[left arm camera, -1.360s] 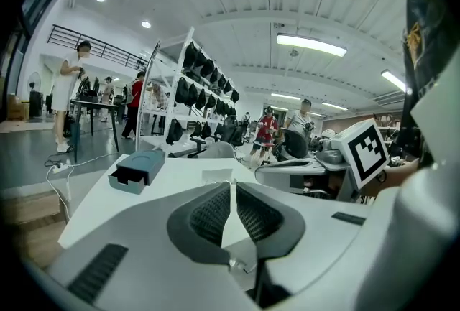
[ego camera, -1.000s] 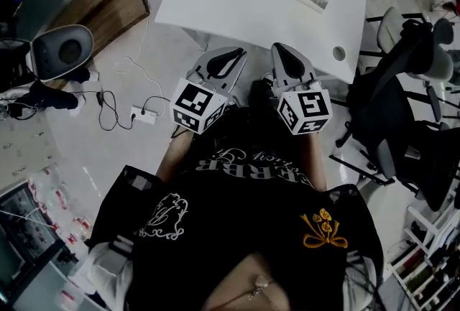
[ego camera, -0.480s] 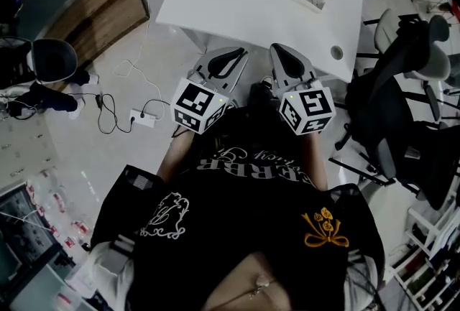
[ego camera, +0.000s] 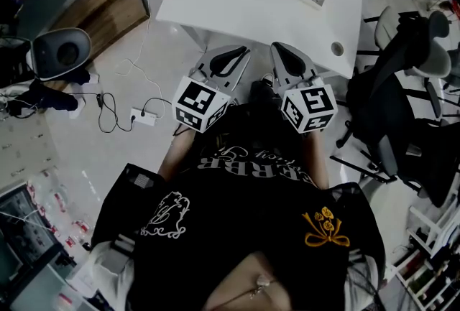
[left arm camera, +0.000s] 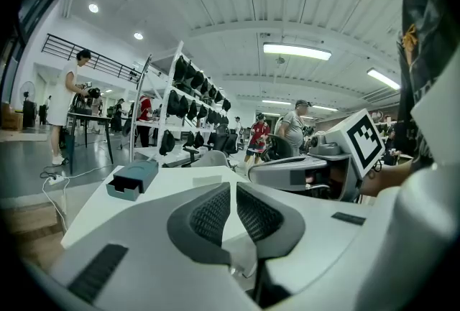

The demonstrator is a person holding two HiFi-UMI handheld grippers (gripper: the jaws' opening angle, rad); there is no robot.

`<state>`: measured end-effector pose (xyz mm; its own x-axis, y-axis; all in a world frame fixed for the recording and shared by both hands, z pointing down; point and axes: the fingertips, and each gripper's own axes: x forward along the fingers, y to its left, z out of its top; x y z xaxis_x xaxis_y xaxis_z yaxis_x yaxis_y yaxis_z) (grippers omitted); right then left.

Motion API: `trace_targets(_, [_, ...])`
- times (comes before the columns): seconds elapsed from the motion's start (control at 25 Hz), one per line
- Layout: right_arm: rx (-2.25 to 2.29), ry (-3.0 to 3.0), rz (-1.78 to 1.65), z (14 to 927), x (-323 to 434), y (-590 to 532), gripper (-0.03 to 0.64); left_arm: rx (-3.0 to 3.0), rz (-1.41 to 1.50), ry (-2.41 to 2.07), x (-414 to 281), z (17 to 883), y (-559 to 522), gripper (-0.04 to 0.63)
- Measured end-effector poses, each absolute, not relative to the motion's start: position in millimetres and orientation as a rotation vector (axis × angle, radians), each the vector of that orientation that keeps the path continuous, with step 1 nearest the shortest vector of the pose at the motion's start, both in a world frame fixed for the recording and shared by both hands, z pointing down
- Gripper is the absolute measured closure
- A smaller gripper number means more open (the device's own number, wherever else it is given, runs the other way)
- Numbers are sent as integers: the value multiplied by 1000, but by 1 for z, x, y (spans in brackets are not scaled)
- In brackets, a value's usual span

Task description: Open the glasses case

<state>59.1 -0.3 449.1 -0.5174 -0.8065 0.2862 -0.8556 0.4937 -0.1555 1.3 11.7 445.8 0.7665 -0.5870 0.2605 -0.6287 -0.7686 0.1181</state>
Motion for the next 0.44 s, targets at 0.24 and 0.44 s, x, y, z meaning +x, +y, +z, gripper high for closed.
trace_targets(0.24, [1432,-2562,419,449,59,2,603,2766,310,-964,2,445,16,555])
trace_targets(0.44, [1428,-2552,434,459,55,-9,603,2753,320,-964,-4,455,4,555])
